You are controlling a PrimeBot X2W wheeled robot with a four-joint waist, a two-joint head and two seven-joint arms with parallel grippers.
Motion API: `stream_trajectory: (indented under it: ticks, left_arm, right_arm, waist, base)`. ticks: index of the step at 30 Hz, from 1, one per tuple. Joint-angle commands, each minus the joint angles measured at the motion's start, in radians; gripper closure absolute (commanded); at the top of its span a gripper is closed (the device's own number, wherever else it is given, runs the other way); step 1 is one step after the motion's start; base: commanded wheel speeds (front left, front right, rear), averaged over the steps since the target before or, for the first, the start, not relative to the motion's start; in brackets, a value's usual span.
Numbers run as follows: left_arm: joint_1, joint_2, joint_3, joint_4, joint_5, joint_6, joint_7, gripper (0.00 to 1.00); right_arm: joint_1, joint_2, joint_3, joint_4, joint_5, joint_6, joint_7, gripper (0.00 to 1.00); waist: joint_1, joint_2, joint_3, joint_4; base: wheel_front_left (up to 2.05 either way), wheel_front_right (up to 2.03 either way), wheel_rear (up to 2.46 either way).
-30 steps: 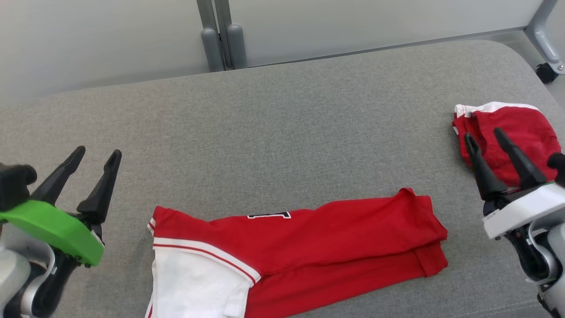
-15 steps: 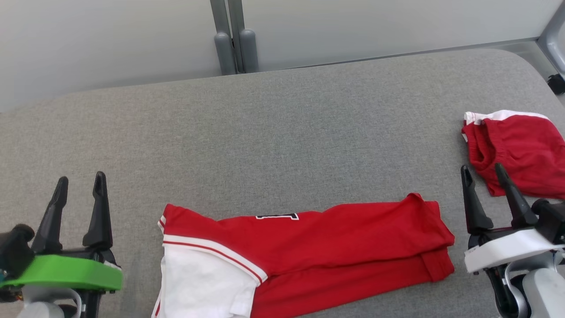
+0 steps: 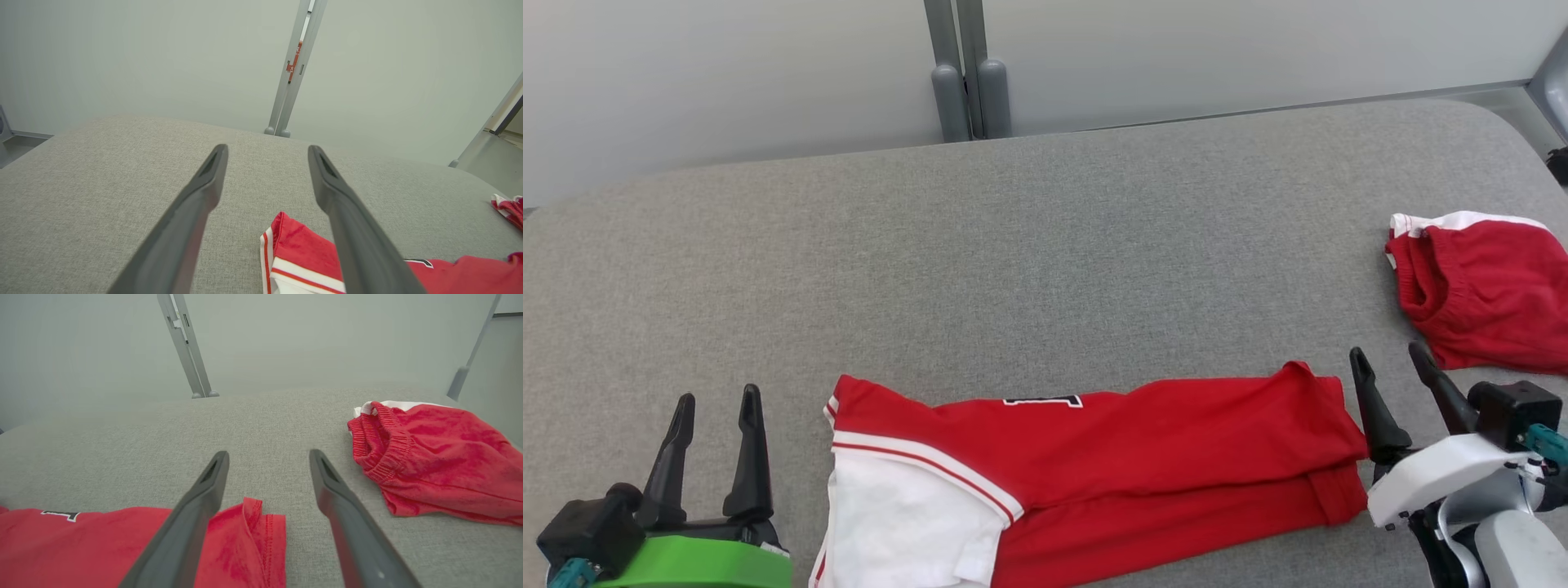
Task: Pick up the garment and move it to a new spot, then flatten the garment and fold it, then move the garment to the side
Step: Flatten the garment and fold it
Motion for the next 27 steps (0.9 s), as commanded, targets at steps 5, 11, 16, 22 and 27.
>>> stream_trajectory:
  ticks: [5, 11, 16, 22, 27]
  left_arm:
    - [-0.025, -0.043, 0.014, 0.031, 0.051, -0.050, -0.002, 0.00]
    - [-0.038, -0.074, 0.011, 0.063, 0.083, -0.076, -0.002, 0.00]
    - [-0.047, -0.088, 0.012, 0.087, 0.099, -0.090, -0.002, 0.00]
    - [-0.056, -0.094, 0.007, 0.110, 0.112, -0.101, -0.002, 0.00]
    - [-0.068, -0.093, -0.001, 0.122, 0.122, -0.106, -0.002, 0.00]
  right_arm:
    - [-0.053, -0.012, 0.025, 0.097, 0.003, -0.001, 0.124, 0.00]
    - [-0.088, 0.012, 0.019, 0.200, 0.038, -0.001, 0.268, 0.00]
    - [-0.092, 0.031, 0.003, 0.252, 0.090, -0.001, 0.416, 0.00]
    - [-0.112, 0.055, 0.020, 0.294, 0.169, -0.001, 0.599, 0.00]
    - [-0.151, 0.062, 0.035, 0.283, 0.213, -0.001, 0.611, 1.00]
  waist:
    - [0.0000, 0.0000, 0.013, 0.009]
    - [0.0000, 0.0000, 0.014, 0.021]
    - [0.0000, 0.0000, 0.016, 0.024]
    - [0.0000, 0.0000, 0.018, 0.023]
    - [0.0000, 0.0000, 0.023, 0.028]
  base:
    - [0.00, 0.00, 0.00]
    - [0.00, 0.00, 0.00]
    - [0.00, 0.00, 0.00]
    - [0.00, 0.00, 0.00]
    - [0.00, 0.00, 0.00]
